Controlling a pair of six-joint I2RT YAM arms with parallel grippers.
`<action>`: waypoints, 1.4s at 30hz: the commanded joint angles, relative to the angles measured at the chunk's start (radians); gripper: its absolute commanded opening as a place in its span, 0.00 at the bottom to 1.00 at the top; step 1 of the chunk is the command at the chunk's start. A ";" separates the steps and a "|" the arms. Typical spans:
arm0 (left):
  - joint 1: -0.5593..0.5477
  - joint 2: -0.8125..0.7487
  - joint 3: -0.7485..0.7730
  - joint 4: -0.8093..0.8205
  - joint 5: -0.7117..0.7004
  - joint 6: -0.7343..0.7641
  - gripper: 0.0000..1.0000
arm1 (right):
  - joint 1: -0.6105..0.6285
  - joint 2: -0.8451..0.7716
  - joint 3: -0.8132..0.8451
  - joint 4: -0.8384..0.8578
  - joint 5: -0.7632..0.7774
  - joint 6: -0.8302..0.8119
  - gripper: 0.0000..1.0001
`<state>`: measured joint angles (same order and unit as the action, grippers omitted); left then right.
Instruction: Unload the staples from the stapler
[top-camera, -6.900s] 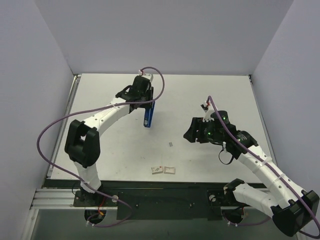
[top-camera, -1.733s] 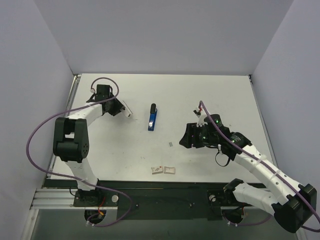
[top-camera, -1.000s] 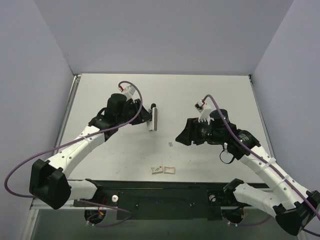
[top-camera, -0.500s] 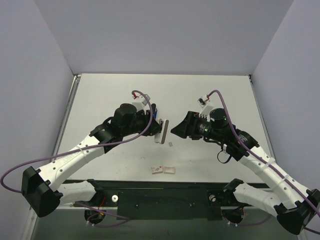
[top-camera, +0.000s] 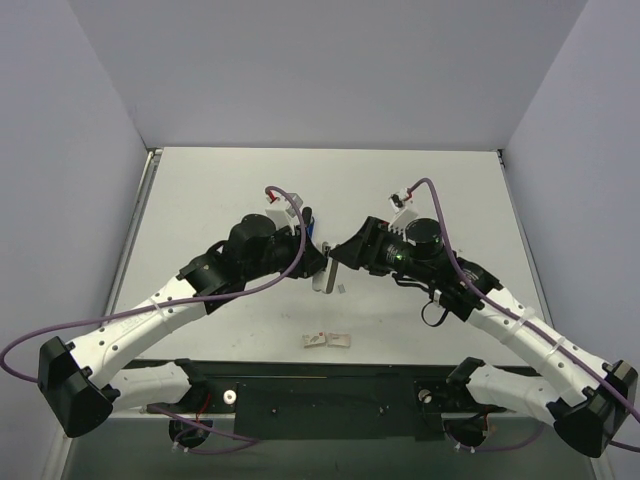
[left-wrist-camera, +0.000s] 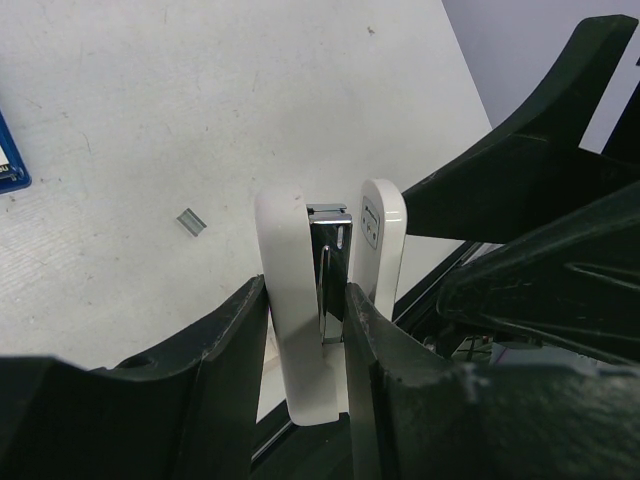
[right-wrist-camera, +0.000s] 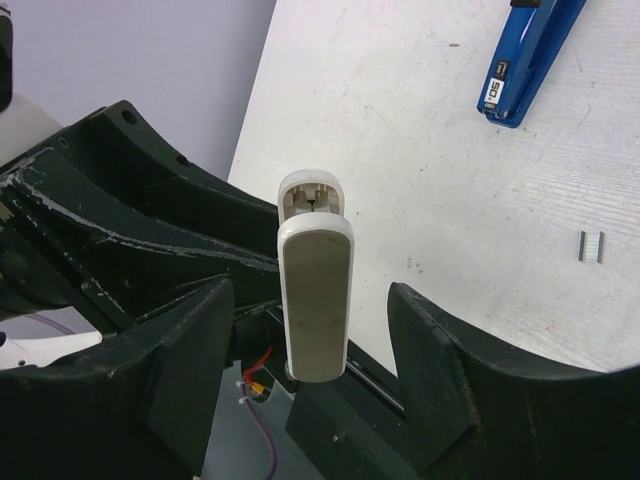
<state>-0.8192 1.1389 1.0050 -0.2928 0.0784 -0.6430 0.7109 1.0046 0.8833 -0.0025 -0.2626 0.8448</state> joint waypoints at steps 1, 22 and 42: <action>-0.012 -0.025 0.003 0.061 -0.015 -0.017 0.00 | 0.010 0.008 -0.012 0.068 0.045 0.027 0.58; -0.031 -0.021 -0.003 0.093 -0.022 -0.040 0.00 | 0.035 0.055 -0.006 0.101 0.068 0.042 0.42; -0.032 -0.100 -0.038 0.158 0.070 -0.009 0.39 | 0.036 -0.033 -0.006 0.035 0.125 -0.010 0.00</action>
<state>-0.8448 1.1233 0.9760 -0.2394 0.0929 -0.6804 0.7433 1.0275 0.8696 0.0380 -0.1864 0.8722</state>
